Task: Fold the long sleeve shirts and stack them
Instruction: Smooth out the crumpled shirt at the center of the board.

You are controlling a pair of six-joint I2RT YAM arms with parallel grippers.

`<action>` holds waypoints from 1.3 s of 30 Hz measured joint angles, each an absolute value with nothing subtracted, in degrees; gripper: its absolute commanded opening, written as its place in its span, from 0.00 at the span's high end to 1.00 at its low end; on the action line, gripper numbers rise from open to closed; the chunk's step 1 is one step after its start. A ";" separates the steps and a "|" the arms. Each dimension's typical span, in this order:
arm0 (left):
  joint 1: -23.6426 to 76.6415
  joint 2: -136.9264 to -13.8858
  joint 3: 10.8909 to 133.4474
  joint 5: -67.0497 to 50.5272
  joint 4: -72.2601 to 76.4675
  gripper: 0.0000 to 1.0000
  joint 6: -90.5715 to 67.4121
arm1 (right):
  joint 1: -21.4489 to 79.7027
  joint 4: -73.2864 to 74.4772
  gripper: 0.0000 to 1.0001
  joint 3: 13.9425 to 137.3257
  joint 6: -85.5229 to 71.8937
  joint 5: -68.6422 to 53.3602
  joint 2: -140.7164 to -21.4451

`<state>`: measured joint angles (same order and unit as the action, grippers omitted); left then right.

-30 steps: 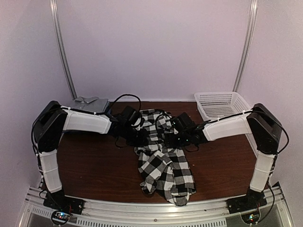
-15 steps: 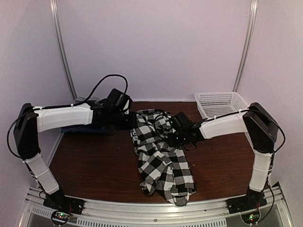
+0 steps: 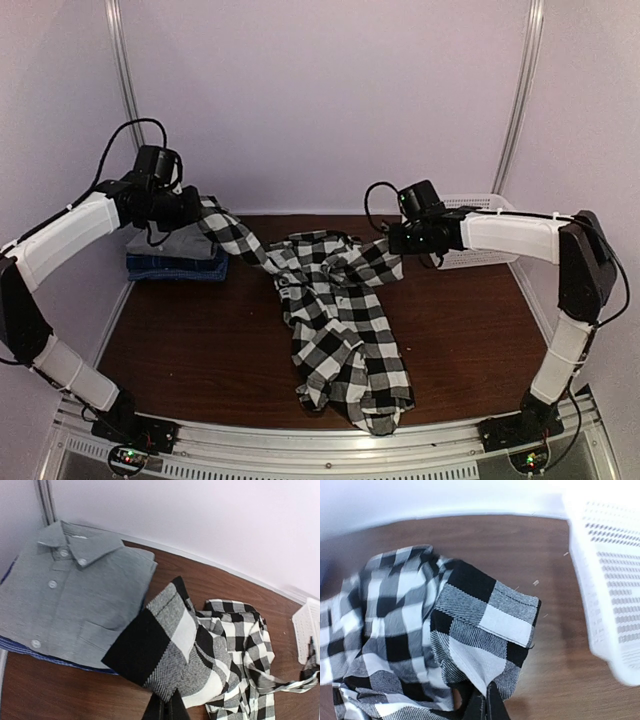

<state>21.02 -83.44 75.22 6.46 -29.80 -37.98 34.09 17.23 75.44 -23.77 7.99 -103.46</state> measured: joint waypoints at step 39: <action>14.13 -114.10 116.36 -7.55 -42.39 1.00 -26.48 | 14.52 27.46 0.92 95.07 -17.15 2.39 -105.25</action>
<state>14.13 -114.10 116.36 -7.55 -42.39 -26.48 14.52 27.46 95.07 -17.15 2.39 -105.25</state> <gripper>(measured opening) 0.017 0.073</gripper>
